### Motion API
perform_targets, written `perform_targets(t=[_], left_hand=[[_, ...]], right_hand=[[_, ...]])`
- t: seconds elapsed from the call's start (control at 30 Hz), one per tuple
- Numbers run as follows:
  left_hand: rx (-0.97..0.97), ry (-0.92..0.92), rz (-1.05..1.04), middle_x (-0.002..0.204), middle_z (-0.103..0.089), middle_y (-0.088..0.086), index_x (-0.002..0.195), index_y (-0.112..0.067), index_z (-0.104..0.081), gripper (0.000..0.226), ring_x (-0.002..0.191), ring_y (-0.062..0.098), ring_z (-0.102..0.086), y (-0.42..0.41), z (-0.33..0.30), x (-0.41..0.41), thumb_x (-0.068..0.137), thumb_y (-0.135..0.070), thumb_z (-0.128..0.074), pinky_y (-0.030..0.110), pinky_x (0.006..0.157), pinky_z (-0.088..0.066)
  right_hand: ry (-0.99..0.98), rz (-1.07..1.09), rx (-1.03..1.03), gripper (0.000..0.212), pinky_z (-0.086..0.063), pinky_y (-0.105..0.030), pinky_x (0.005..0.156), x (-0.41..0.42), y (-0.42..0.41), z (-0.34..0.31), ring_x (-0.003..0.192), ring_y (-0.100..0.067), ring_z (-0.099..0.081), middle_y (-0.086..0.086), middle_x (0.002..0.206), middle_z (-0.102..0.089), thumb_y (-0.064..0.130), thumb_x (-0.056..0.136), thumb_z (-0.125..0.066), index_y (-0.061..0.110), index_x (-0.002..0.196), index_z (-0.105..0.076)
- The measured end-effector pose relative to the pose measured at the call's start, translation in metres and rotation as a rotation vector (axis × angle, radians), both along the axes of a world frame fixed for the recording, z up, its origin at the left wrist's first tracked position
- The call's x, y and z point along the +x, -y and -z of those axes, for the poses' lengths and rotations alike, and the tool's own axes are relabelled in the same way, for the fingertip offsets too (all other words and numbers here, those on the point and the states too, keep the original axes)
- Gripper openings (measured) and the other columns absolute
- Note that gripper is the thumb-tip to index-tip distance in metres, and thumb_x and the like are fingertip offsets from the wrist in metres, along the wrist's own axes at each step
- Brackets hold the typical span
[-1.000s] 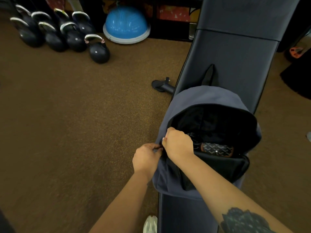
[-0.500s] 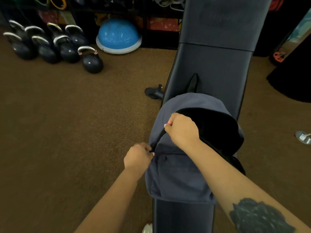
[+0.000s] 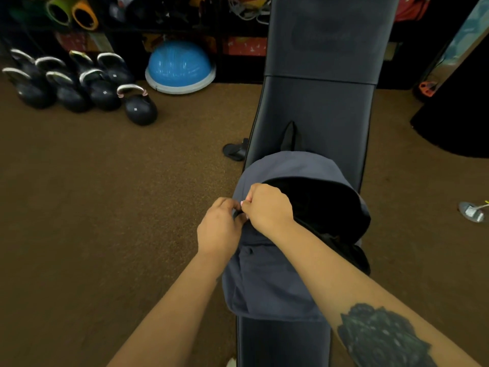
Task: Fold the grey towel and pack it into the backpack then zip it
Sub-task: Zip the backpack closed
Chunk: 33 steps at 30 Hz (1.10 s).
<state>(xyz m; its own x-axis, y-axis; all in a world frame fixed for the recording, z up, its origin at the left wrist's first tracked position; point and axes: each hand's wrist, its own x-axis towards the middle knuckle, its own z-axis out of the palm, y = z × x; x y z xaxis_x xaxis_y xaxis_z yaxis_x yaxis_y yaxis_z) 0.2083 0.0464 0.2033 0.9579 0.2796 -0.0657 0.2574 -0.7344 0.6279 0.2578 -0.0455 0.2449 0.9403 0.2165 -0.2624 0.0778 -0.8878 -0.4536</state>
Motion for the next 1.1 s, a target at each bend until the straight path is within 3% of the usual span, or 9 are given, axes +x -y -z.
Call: perform_targets(t=[0.17,0.37,0.5,0.7,0.83,0.97,1.1], left_hand=[[0.018,-0.060,0.014,0.095,-0.048,-0.008,0.092,-0.016,-0.058,0.016,0.080,0.013,-0.050,-0.001,-0.004,0.004,0.092,-0.031,-0.053,0.030,0.062,-0.035],[0.004,-0.089,-0.016,0.096,-0.046,-0.009,0.097,-0.017,-0.058,0.016,0.080,0.011,-0.048,-0.008,-0.004,0.000,0.092,-0.032,-0.053,0.028,0.063,-0.035],[0.020,-0.095,-0.013,0.097,-0.048,-0.007,0.094,-0.017,-0.057,0.013,0.079,0.011,-0.048,-0.008,-0.007,0.001,0.092,-0.030,-0.054,0.028,0.064,-0.034],[0.051,-0.166,0.017,0.097,-0.046,-0.006,0.093,-0.017,-0.057,0.013,0.081,0.015,-0.048,-0.011,-0.012,0.008,0.093,-0.029,-0.052,0.030,0.066,-0.035],[0.059,-0.213,0.047,0.102,-0.049,-0.001,0.095,-0.015,-0.056,0.013,0.089,0.021,-0.052,-0.010,-0.017,0.014,0.092,-0.027,-0.055,0.030,0.071,-0.036],[0.010,-0.042,0.093,0.119,-0.052,0.000,0.106,-0.018,-0.059,0.019,0.104,0.019,-0.052,0.007,-0.030,0.027,0.089,-0.026,-0.060,0.031,0.079,-0.042],[0.032,0.120,0.176,0.128,-0.052,-0.002,0.102,-0.019,-0.068,0.018,0.120,0.018,-0.046,0.033,-0.040,0.045,0.085,-0.025,-0.064,0.029,0.089,-0.040]], right_hand=[[0.017,0.030,0.013,0.017,-0.049,-0.043,0.085,0.003,0.008,-0.008,0.090,-0.027,-0.063,-0.008,0.097,-0.068,0.024,0.091,-0.054,0.010,0.097,-0.062],[0.051,0.094,0.054,0.015,-0.043,-0.033,0.063,0.014,0.026,-0.018,0.083,-0.028,-0.062,-0.009,0.094,-0.068,0.023,0.091,-0.054,0.009,0.087,-0.059],[0.011,0.159,0.117,0.013,-0.039,-0.031,0.063,0.019,0.042,-0.022,0.088,-0.028,-0.060,-0.009,0.096,-0.066,0.022,0.091,-0.054,0.010,0.084,-0.055],[-0.037,0.285,0.185,0.023,-0.037,-0.030,0.054,0.030,0.072,-0.020,0.073,-0.026,-0.055,-0.009,0.077,-0.059,0.018,0.087,-0.056,0.013,0.066,-0.046],[-0.071,0.362,0.285,0.014,-0.045,-0.033,0.066,0.035,0.086,-0.019,0.080,-0.028,-0.060,-0.011,0.081,-0.063,0.018,0.086,-0.059,0.009,0.075,-0.056],[-0.107,0.397,0.426,0.020,-0.048,-0.037,0.074,0.037,0.088,-0.019,0.082,-0.026,-0.059,-0.003,0.070,-0.059,0.019,0.084,-0.064,0.012,0.068,-0.055],[-0.120,0.423,0.465,0.027,-0.043,-0.033,0.067,0.038,0.087,-0.019,0.074,-0.021,-0.054,-0.001,0.065,-0.055,0.019,0.084,-0.066,0.016,0.061,-0.052]])
